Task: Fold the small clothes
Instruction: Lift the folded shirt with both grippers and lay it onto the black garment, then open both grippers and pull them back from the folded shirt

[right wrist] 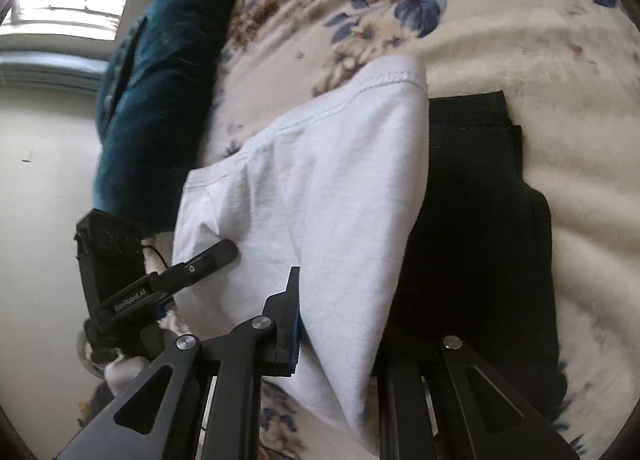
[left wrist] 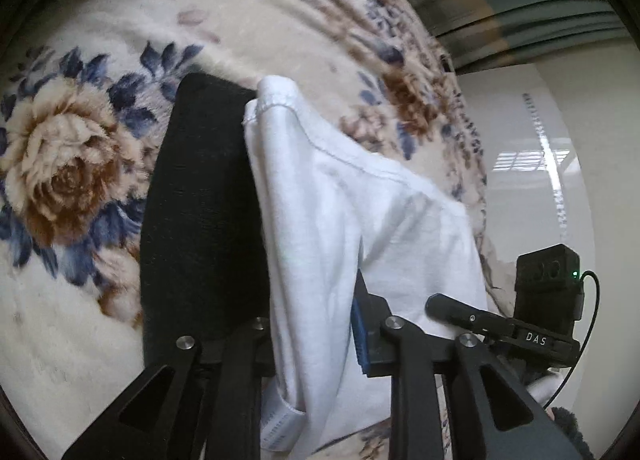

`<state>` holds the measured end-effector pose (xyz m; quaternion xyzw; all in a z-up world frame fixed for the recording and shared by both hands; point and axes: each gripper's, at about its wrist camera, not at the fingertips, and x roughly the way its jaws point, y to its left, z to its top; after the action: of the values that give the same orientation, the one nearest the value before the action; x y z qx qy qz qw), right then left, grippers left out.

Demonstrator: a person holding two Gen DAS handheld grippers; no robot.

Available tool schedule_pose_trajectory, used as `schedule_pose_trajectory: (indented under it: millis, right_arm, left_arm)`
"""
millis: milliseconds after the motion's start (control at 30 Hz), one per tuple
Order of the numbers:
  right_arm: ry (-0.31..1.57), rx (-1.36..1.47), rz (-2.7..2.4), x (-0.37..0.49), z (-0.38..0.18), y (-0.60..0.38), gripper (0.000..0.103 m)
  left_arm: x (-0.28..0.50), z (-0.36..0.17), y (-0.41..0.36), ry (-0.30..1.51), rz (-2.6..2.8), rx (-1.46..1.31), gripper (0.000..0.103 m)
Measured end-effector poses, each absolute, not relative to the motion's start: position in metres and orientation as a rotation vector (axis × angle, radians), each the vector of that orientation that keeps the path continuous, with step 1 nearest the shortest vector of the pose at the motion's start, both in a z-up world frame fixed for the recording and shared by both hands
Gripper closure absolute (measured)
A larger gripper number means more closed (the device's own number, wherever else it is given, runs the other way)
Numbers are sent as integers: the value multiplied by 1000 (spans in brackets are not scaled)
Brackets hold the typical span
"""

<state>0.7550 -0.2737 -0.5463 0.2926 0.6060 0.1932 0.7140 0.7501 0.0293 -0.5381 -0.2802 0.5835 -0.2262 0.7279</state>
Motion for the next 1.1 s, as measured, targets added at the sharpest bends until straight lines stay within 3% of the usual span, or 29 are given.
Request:
schedule_pose_trajectory:
  millis: [67,133,200,233,300,367,667,1100]
  right_arm:
    - [1363,638,407,756,-549,-275,81]
    - [1367,568,361,753,-543,-274,64]
    - [1358,438,261,750,-531,-268,39]
    - [1335,371,215,745,-523,-266,34]
    - [1294,261,124,733,-508,-260,16]
    - [1257,141,1,716,-497,-251,0]
    - [1147,-14,-215,647,-456,-234,0]
    - [1007,-28,-277,517,-306,-238,0]
  left_arm:
    - [753,-536,32,1293,-502,-623,79]
    - [750,-528,34,1282,-479,-580,75]
    - [745,-513,31,1231,-430,-508,67]
    - [739,-500,31,1176,-395,-452,57]
    - [737,-492,29,1140,-315,-361,0]
    - [723,-483,25,1119,-220,-254,0]
    - [660,-462,11,1161,-51,-68,0]
    - [549,-320,-8,1027,-2,-37,0]
